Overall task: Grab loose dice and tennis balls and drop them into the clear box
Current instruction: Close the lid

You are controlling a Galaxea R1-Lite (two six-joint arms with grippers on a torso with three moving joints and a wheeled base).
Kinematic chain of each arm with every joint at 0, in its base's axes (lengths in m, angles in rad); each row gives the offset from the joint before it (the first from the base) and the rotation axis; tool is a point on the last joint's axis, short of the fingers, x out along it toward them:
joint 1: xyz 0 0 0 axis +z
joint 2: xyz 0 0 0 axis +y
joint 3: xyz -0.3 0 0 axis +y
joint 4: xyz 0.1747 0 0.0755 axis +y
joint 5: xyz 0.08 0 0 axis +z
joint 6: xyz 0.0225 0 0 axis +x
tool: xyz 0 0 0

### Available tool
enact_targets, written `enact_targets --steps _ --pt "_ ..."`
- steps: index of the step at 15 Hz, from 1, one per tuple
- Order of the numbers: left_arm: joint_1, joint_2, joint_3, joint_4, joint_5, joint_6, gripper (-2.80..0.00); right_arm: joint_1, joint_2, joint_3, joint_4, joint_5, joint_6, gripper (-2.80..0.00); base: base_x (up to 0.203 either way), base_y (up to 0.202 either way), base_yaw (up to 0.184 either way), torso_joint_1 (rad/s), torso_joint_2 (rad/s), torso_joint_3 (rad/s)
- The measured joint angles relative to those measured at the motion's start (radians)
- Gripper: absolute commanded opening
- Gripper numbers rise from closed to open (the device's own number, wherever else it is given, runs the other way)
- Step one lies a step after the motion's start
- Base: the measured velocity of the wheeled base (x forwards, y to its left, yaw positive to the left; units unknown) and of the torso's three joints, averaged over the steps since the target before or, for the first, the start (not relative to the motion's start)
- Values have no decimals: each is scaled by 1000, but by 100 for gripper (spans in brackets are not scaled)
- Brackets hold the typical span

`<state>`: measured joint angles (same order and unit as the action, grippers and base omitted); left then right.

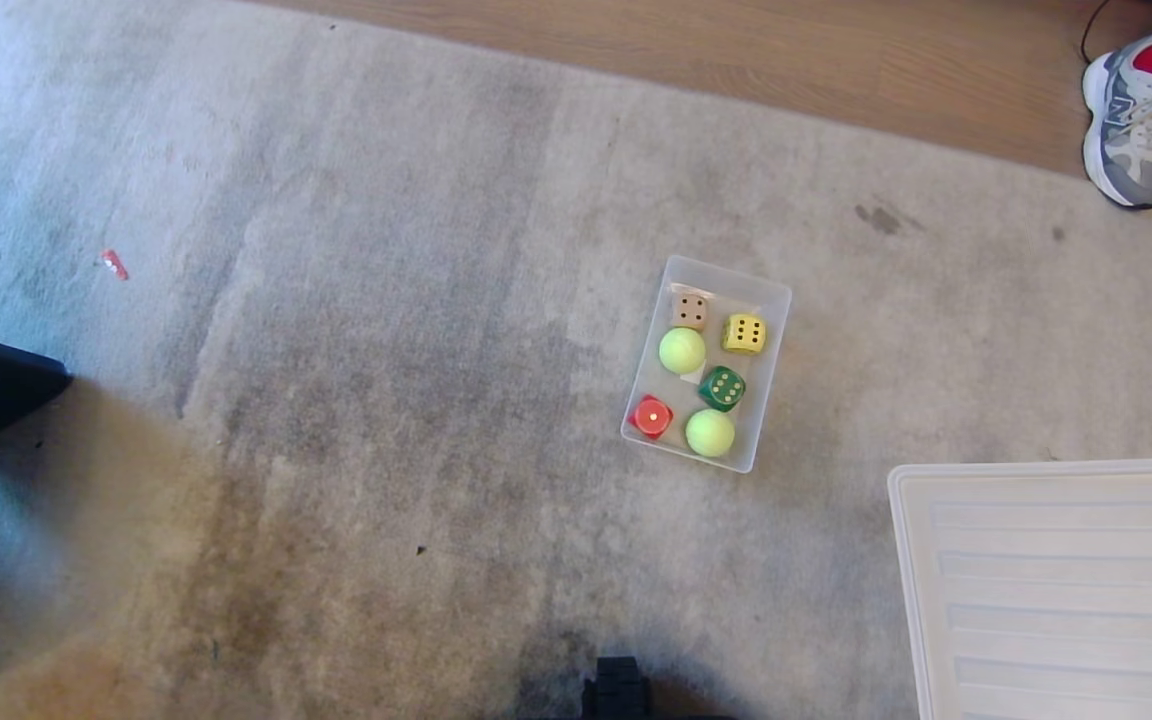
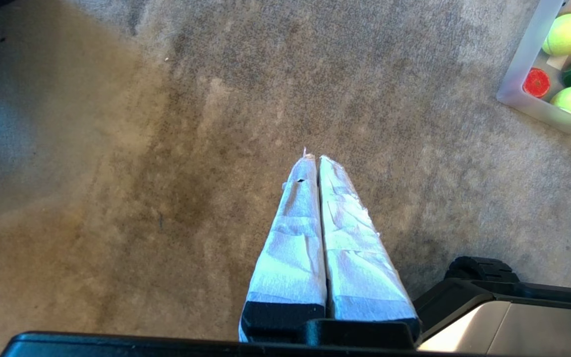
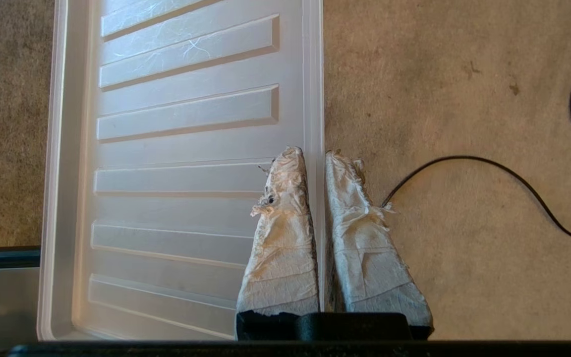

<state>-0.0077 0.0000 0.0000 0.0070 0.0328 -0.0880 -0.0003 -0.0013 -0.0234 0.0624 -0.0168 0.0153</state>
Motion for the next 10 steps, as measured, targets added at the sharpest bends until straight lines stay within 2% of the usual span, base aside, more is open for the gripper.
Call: enact_targets --steps 10 --pt "0 0 0 -1 -1 -1 -280 0 0 0 0 1 -7 -280 0 0 0 0 0 0"
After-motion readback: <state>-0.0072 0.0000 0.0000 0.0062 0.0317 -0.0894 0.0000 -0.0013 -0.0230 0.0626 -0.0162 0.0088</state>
